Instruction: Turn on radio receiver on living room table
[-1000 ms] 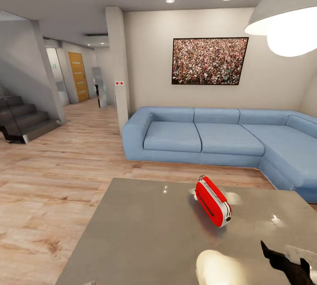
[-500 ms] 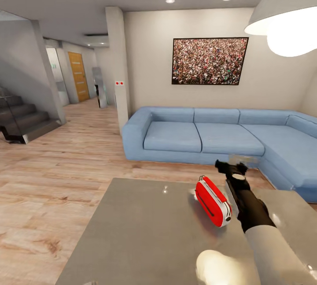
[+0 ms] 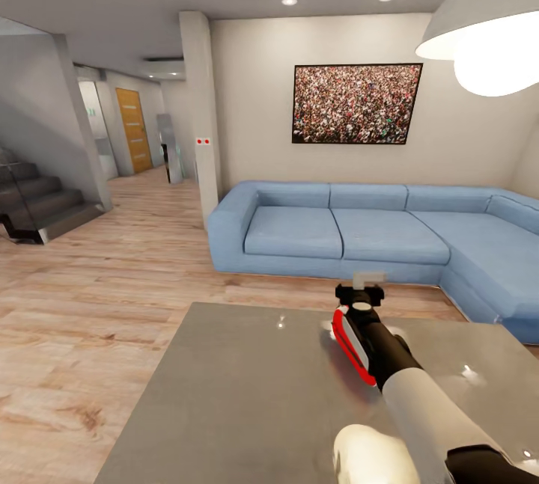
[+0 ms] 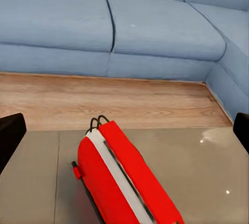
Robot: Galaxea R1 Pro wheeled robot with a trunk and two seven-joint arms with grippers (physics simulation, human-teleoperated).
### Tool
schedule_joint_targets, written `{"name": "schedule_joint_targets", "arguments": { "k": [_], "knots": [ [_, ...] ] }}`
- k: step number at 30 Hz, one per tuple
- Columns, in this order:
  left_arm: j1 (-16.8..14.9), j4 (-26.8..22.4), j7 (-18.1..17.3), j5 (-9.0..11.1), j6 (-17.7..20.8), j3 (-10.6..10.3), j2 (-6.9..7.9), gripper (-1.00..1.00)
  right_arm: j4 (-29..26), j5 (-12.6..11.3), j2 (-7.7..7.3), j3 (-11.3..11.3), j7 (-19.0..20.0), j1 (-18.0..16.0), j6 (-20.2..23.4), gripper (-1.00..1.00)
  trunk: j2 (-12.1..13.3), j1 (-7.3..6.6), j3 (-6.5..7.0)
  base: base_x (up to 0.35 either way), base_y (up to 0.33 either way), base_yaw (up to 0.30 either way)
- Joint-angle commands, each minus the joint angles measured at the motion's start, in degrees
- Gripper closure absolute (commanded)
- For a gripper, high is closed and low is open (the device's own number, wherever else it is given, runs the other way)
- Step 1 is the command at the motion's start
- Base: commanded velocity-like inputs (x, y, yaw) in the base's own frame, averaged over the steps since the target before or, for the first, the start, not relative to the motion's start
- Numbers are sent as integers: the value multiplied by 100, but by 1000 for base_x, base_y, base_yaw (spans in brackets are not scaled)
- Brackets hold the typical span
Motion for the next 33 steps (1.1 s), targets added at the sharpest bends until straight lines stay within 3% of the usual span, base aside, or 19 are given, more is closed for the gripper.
{"name": "schedule_joint_targets", "arguments": {
  "k": [1,6,11,19,22,23,26,27,28,29,31,33],
  "knots": [
    [0,5,2,-1,-12,0,1,-100,23,15,3,1,-2,-4,-31,-100,0,0,0,0,0,0],
    [0,13,0,4,-30,-1,3,-100,22,26,-27,-60,-9,-9,-130,-100,0,0,0,0,0,0],
    [2,11,0,9,-27,2,3,-100,12,22,-52,-303,-7,-10,-218,-100,0,0,0,0,0,0],
    [0,8,8,15,-31,4,3,-100,140,-8,-219,-676,37,-10,-211,-100,0,0,0,0,0,0],
    [0,9,9,9,-32,1,2,-100,316,-15,-489,-716,41,-36,-227,-100,0,0,0,0,0,0],
    [2,11,9,7,-32,0,1,-100,482,-19,-683,-750,46,-113,-234,-100,0,0,0,0,0,0],
    [0,14,9,6,-32,-1,3,-100,683,-12,-935,-795,46,-341,-234,-100,0,0,0,0,0,0],
    [0,14,7,6,-32,-1,3,-100,706,-22,-1077,-801,46,-458,-231,-100,0,0,0,0,0,0],
    [0,14,5,3,-32,-1,4,-100,730,-30,-1354,-814,49,-601,-223,-100,0,0,0,0,0,0],
    [0,14,3,3,-32,-1,4,-100,738,-34,-1504,-826,51,-665,-220,-100,0,0,0,0,0,0],
    [0,14,1,4,-32,-1,4,-100,736,-25,-1669,-841,49,-819,-204,-100,0,0,0,0,0,0],
    [0,14,1,5,-32,-1,5,-100,729,-27,-1737,-847,46,-1091,-167,-100,0,0,0,0,0,0]
  ]
}}
